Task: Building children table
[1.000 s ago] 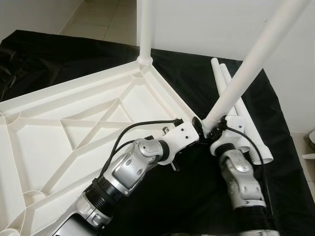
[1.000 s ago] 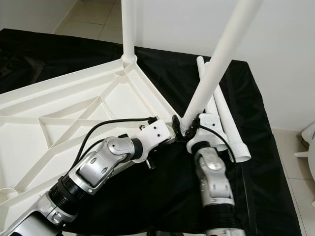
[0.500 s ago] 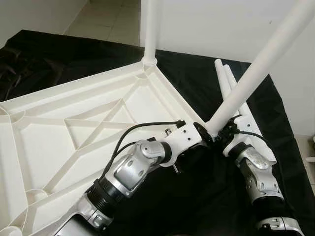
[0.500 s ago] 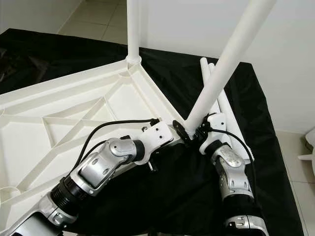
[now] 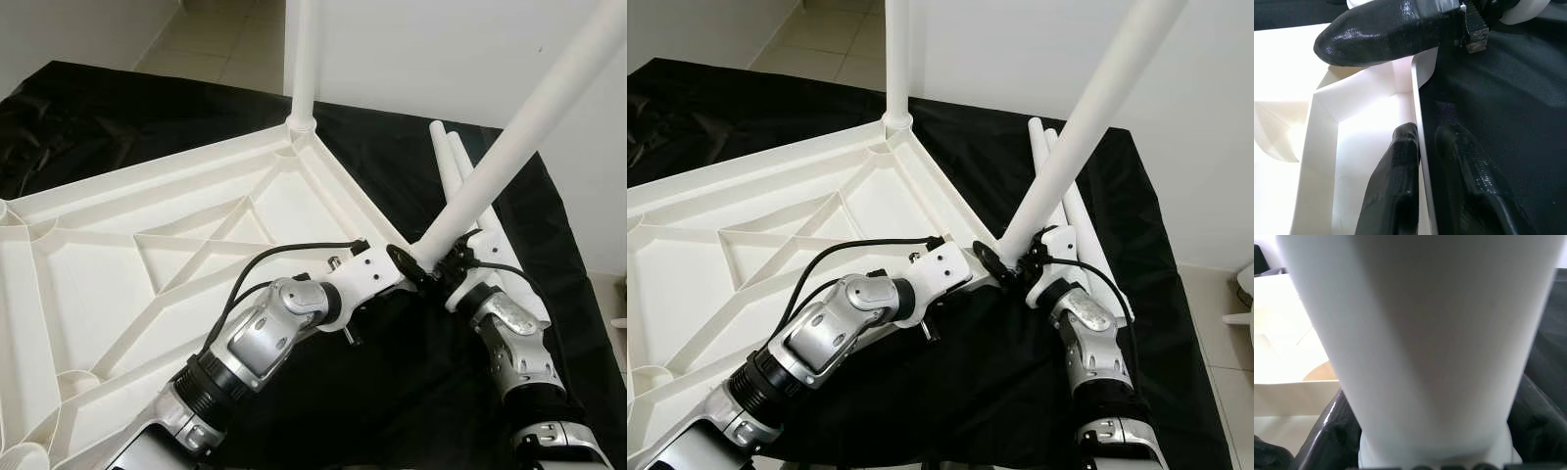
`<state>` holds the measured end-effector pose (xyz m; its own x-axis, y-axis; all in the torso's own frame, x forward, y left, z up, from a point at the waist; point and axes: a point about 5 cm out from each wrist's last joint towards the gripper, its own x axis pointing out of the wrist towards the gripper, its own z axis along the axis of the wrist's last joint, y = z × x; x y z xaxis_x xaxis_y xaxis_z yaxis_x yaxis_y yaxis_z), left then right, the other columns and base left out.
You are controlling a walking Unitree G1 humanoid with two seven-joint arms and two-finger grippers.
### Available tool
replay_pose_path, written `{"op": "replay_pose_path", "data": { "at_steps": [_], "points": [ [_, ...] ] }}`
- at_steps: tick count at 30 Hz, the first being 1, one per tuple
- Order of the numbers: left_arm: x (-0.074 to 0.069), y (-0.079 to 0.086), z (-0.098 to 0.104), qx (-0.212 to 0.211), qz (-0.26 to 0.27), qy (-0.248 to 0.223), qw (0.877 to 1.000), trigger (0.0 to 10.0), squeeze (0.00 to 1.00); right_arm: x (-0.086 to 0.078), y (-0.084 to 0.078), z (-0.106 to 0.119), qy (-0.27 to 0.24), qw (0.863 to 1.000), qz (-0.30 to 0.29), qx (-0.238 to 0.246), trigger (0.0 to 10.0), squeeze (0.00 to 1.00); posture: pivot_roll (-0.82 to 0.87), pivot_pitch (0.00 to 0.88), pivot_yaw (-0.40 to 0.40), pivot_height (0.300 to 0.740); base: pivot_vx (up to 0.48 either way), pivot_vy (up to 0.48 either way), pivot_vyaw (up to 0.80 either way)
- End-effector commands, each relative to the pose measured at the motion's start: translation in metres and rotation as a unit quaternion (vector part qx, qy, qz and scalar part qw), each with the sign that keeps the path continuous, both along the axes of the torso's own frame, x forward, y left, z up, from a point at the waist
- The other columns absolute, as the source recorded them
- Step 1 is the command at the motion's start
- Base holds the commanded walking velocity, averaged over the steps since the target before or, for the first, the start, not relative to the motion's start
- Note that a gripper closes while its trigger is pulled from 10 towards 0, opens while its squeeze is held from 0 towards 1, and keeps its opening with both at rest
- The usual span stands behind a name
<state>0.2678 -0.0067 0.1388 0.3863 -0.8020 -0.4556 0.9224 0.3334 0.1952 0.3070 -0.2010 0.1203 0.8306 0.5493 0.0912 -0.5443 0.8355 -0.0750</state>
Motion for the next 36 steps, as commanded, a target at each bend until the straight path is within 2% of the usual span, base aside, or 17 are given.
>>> {"op": "replay_pose_path", "data": {
  "at_steps": [1, 2, 3, 4, 5, 12, 14, 17, 23, 24, 27, 30, 36],
  "points": [
    [-0.013, 0.005, -0.035, 0.045, -0.016, 0.084, 0.995, 10.0, 0.00, -0.004, -0.008, -0.011, 0.027, 0.999, -0.018, 0.013, 0.0, 0.00, 0.03, 0.108, -0.060, 0.740, 0.000, 0.000, 0.00],
    [-0.013, 0.005, -0.035, 0.045, -0.016, 0.084, 0.995, 10.0, 0.00, -0.004, -0.008, -0.011, 0.027, 0.999, -0.018, 0.013, 0.0, 0.00, 0.03, 0.108, -0.060, 0.740, 0.000, 0.000, 0.00],
    [-0.013, 0.005, -0.035, 0.045, -0.016, 0.084, 0.995, 10.0, 0.00, -0.005, -0.005, -0.011, 0.031, 0.999, -0.022, 0.018, 1.5, 0.00, 0.03, 0.109, -0.063, 0.740, 0.000, 0.000, 0.00],
    [-0.013, 0.004, -0.035, 0.045, -0.016, 0.085, 0.995, 10.0, 0.00, -0.005, -0.004, -0.011, 0.034, 0.999, -0.026, 0.020, 1.5, 0.00, 0.03, 0.109, -0.063, 0.740, 0.000, 0.000, 0.00],
    [-0.013, 0.004, -0.035, 0.045, -0.016, 0.085, 0.995, 10.0, 0.00, -0.005, -0.001, -0.011, 0.035, 0.999, -0.032, 0.019, 10.0, 0.00, 0.03, 0.110, -0.066, 0.740, 0.000, 0.000, 0.00],
    [-0.014, 0.004, -0.035, 0.042, -0.015, 0.086, 0.995, 10.0, 0.00, -0.004, 0.007, -0.012, 0.031, 0.996, -0.083, 0.026, 10.0, 0.00, 0.03, 0.113, -0.069, 0.740, 0.000, 0.000, 0.00],
    [-0.015, 0.004, -0.035, 0.042, -0.015, 0.086, 0.995, 10.0, 0.00, -0.004, 0.011, -0.011, 0.033, 0.992, -0.115, 0.034, 10.0, 0.00, 0.03, 0.115, -0.068, 0.740, 0.000, 0.000, 0.00],
    [-0.015, 0.004, -0.035, 0.042, -0.016, 0.086, 0.995, 10.0, 0.00, -0.004, 0.012, -0.011, 0.035, 0.991, -0.126, 0.038, 10.0, 0.00, 0.03, 0.115, -0.068, 0.740, 0.000, 0.000, 0.00],
    [-0.016, 0.004, -0.035, 0.043, -0.018, 0.088, 0.995, 10.0, 0.00, -0.009, 0.031, -0.008, 0.036, 0.964, -0.254, 0.069, 10.0, 0.00, 0.03, 0.121, -0.067, 0.740, 0.000, 0.000, 0.00],
    [-0.016, 0.004, -0.035, 0.043, -0.018, 0.088, 0.995, 10.0, 0.00, -0.009, 0.031, -0.008, 0.036, 0.964, -0.254, 0.069, 10.0, 0.00, 0.03, 0.121, -0.067, 0.740, 0.000, 0.000, 0.00],
    [-0.016, 0.003, -0.035, 0.042, -0.018, 0.088, 0.995, 10.0, 0.00, -0.016, 0.044, -0.012, 0.035, 0.947, -0.311, 0.071, 10.0, 0.00, 0.04, 0.120, -0.068, 0.740, 0.000, 0.000, 0.00],
    [-0.016, 0.003, -0.035, 0.042, -0.017, 0.088, 0.995, 10.0, 0.00, -0.017, 0.049, -0.011, 0.032, 0.946, -0.316, 0.069, 10.0, 0.00, 0.04, 0.120, -0.069, 0.740, 0.000, 0.000, 0.00],
    [-0.015, 0.003, -0.035, 0.042, -0.016, 0.089, 0.995, 10.0, 0.00, -0.017, 0.048, -0.012, 0.051, 0.939, -0.331, 0.072, 10.0, 0.00, 0.04, 0.115, -0.071, 0.740, 0.000, 0.000, 0.00]
  ]
}}
